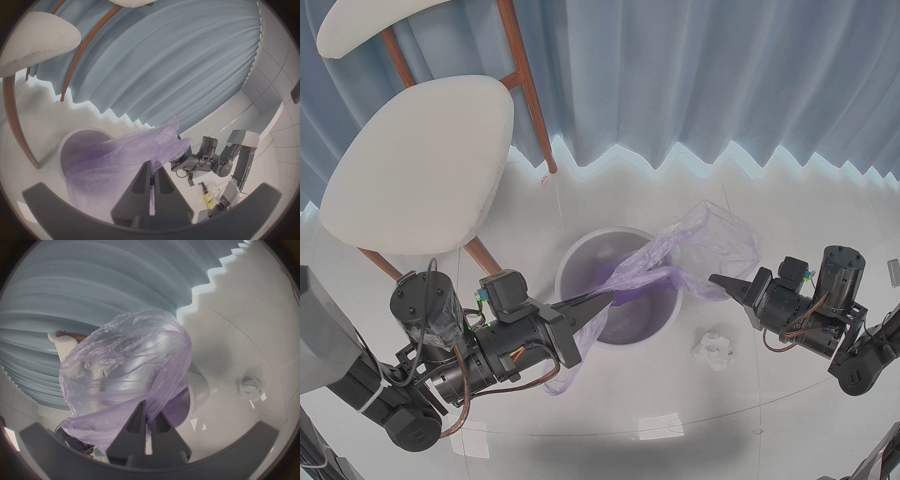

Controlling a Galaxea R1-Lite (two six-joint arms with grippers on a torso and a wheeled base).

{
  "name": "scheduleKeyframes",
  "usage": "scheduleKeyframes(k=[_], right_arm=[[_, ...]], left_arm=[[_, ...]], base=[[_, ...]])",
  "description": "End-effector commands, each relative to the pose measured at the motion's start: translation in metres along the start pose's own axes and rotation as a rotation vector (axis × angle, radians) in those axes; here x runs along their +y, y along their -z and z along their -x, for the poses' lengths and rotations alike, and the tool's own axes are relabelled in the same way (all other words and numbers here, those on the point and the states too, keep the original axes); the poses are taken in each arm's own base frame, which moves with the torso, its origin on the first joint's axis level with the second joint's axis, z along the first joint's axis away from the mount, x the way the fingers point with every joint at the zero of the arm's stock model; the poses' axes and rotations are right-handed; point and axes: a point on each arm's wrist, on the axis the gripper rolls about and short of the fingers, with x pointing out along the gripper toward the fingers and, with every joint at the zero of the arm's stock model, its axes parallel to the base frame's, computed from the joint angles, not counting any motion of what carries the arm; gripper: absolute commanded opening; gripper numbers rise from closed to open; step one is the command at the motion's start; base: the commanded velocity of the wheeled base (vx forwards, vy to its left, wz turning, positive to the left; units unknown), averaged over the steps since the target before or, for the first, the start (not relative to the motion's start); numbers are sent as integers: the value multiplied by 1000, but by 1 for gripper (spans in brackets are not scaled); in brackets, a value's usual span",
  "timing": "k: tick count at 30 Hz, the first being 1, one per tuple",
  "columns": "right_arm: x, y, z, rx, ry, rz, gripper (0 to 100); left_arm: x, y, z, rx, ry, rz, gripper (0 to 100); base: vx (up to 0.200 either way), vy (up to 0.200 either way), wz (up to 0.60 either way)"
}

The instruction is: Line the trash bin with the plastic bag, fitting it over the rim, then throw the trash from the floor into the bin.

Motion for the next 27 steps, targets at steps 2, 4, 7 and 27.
scheduleKeyframes(k=[2, 4, 7, 27], right_arm=[[-25, 26, -15, 17, 46, 1, 0], [-21, 28, -15, 20, 29, 6, 0], [-19, 30, -13, 25, 23, 6, 0], [-19, 34, -11, 55, 38, -25, 0]], left_arm=[[9, 8, -4, 26, -22, 12, 0], [10, 8, -4, 27, -22, 14, 0], [10, 8, -4, 29, -23, 15, 0], [15, 17, -8, 38, -31, 18, 0]], base=[[0, 0, 0], [0, 0, 0], [0, 0, 0], [0, 0, 0]])
